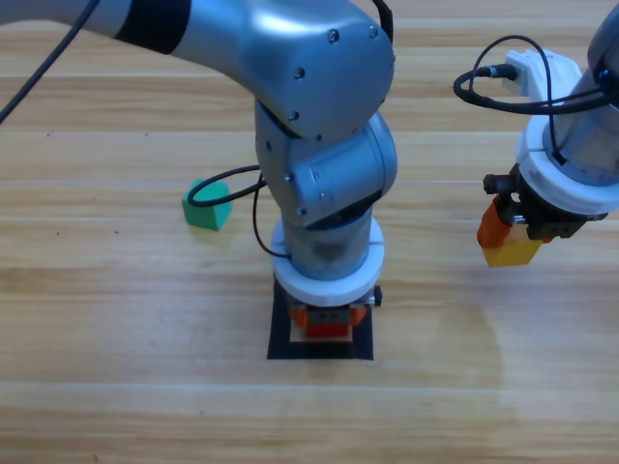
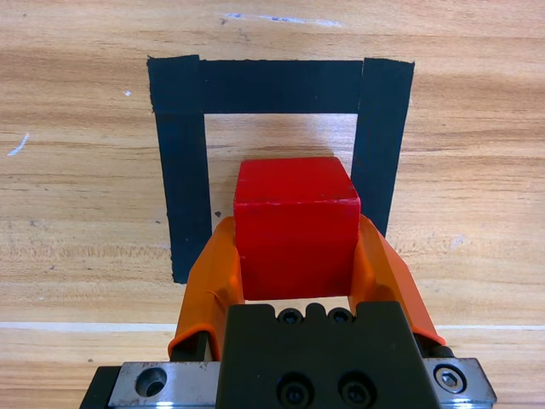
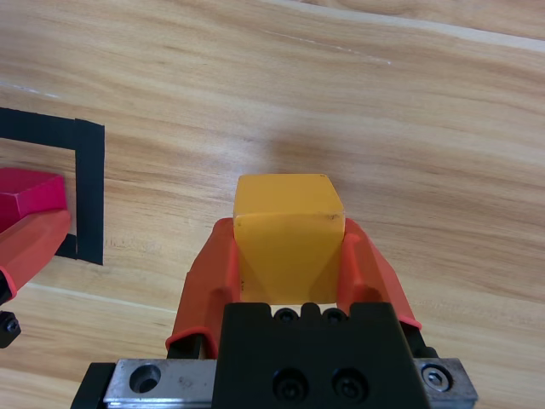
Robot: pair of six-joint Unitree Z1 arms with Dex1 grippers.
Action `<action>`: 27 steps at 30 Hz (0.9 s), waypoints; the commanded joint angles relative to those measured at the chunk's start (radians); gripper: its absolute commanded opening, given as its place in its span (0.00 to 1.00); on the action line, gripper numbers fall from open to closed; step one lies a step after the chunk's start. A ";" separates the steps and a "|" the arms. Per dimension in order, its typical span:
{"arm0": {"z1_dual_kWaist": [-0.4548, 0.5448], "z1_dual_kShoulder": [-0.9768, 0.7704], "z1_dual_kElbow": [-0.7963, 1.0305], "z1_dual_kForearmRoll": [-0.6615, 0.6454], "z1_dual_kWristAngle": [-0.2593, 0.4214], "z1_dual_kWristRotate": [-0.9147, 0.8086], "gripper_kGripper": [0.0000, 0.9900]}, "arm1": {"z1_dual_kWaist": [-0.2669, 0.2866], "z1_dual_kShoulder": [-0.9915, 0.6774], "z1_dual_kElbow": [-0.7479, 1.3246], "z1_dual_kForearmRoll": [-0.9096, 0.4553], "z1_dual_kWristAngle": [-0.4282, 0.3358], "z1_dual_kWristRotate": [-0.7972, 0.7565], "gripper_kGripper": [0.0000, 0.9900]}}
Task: Stack the blocks in the rectangular block: red at the bottom, yellow in the middle, green on top
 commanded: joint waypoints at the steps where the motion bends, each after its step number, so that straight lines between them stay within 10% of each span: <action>1: 0.019 0.052 0.028 -0.007 0.017 0.003 0.30 | -0.024 0.044 0.022 -0.020 0.007 0.006 0.00; 9: 0.019 0.049 0.028 -0.007 0.017 -0.004 0.52 | -0.024 0.042 0.026 -0.020 0.011 0.008 0.00; 18: 0.018 0.046 0.014 -0.007 0.031 -0.013 0.99 | -0.024 0.036 0.029 -0.020 0.023 0.008 0.00; 27: 0.004 -0.031 -0.232 0.201 0.094 -0.010 1.00 | -0.007 -0.045 0.030 0.043 -0.013 -0.015 0.00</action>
